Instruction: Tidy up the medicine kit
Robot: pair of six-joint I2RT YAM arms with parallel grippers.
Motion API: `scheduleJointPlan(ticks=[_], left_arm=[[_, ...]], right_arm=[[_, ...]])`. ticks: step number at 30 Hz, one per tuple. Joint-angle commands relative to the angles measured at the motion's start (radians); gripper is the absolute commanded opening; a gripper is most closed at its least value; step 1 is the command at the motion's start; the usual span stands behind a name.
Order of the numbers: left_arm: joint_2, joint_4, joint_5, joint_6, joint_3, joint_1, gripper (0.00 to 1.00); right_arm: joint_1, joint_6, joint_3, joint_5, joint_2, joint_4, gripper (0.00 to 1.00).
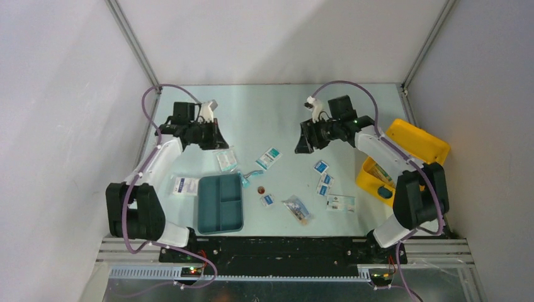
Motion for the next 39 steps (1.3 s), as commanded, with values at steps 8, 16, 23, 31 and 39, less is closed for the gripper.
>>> scheduleJointPlan(ticks=[8, 16, 23, 31, 39], left_arm=[[0.121, -0.031, -0.317, -0.161, -0.001, 0.023, 0.78], [0.251, -0.030, -0.233, -0.190, 0.027, 0.053, 0.70], [0.306, -0.022, -0.195, -0.211, 0.032, 0.121, 0.53], [0.392, -0.022, -0.112, -0.216, 0.045, 0.140, 0.48], [0.415, -0.023, -0.097, -0.217, 0.045, 0.141, 0.39]], right_arm=[[0.149, 0.152, 0.292, -0.115, 0.306, -0.009, 0.66], [0.269, 0.360, 0.622, -0.108, 0.642, -0.005, 0.64], [0.338, 0.492, 0.751, -0.089, 0.800, 0.044, 0.63], [0.372, 0.619, 0.786, -0.084, 0.920, 0.093, 0.60], [0.379, 0.731, 0.808, -0.089, 0.990, 0.167, 0.55]])
